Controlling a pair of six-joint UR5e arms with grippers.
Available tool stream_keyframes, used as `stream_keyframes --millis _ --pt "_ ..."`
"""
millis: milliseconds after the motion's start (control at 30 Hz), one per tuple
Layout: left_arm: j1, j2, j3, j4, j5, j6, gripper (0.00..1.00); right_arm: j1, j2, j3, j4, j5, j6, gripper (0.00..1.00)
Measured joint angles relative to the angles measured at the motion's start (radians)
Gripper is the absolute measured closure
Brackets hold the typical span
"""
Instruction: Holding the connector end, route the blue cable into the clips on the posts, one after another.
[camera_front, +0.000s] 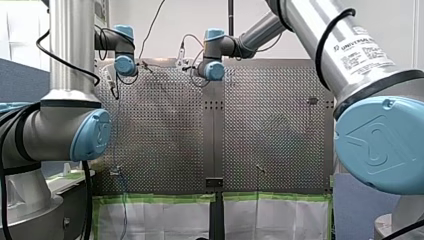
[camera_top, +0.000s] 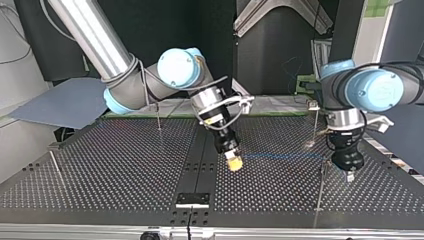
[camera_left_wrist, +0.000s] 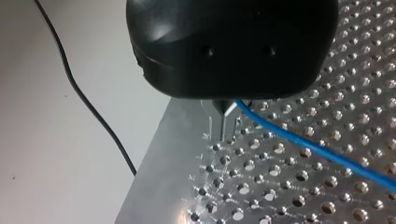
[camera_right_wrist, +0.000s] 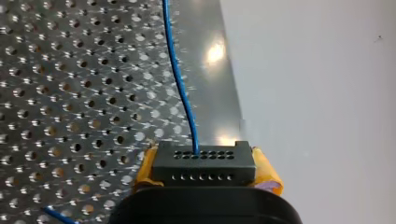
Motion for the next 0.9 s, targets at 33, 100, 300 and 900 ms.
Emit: stream_keyframes --millis 33,100,300,900 --pt "0.002 -0.002 0.001 0.004 0.004 -0.004 1.0 0.0 0.005 -0.003 0.0 0.0 0.0 1.0" --pt "0.008 -0.008 0.004 0.015 0.013 -0.016 1.0 -0.002 0.013 -0.008 -0.001 0.0 -0.001 1.0" --pt "0.022 -0.039 0.015 0.027 0.029 -0.032 1.0 -0.015 0.022 -0.027 -0.002 -0.005 0.0 1.0" --pt "0.041 -0.086 0.057 0.033 0.056 -0.056 1.0 -0.056 0.037 -0.04 -0.005 -0.028 -0.003 1.0"
